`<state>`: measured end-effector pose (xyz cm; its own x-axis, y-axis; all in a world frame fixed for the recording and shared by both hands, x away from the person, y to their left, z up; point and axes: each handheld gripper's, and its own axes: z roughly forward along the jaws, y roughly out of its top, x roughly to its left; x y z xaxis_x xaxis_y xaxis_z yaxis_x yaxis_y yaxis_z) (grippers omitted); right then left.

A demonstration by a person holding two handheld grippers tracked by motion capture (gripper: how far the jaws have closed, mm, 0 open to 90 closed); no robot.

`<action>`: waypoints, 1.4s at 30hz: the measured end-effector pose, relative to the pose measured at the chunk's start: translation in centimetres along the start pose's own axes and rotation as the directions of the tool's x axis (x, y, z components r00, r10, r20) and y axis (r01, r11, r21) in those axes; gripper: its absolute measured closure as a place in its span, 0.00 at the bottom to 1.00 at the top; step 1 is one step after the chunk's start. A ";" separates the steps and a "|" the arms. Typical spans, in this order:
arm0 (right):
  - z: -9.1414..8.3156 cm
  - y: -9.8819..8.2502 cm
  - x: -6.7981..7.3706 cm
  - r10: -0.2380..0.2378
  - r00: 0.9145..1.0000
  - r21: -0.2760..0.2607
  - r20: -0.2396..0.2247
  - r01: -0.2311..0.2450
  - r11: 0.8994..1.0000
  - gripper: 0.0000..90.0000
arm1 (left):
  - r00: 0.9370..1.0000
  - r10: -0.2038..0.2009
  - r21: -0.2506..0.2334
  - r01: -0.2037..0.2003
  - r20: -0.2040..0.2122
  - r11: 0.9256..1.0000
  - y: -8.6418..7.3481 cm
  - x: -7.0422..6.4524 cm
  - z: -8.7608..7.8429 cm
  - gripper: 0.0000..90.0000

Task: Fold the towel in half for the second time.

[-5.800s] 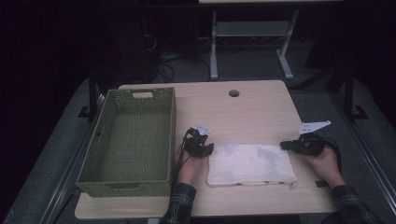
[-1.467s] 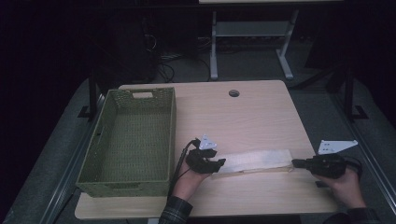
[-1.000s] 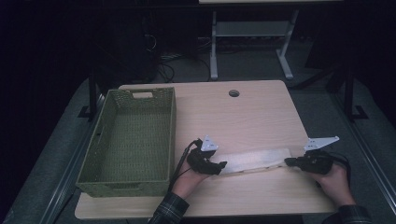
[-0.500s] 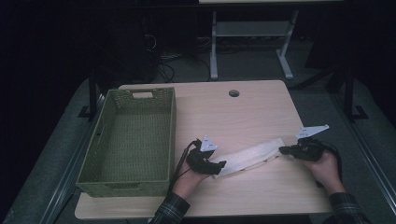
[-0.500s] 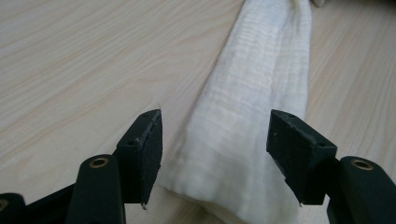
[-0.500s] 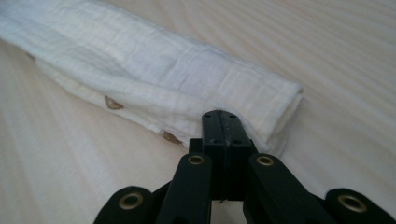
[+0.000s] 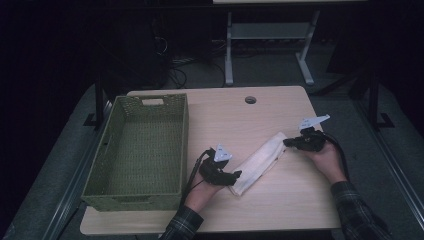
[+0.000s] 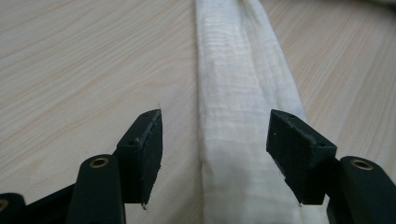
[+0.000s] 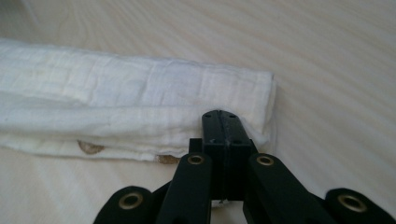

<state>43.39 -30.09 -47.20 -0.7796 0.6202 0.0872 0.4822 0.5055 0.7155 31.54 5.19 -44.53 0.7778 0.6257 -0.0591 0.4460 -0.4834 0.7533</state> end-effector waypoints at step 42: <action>-3.8 -1.6 2.6 -0.018 1.000 -0.078 0.025 0.020 0.997 0.45 | 0.973 0.117 0.181 -0.154 0.198 0.971 0.8 -3.2 3.2 1.00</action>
<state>39.07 -31.56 -45.49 -0.7782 0.6255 0.0569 0.4338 0.4698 0.7688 30.81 0.88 -45.83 0.8969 0.4310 -0.0985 0.3935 -0.6767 0.6223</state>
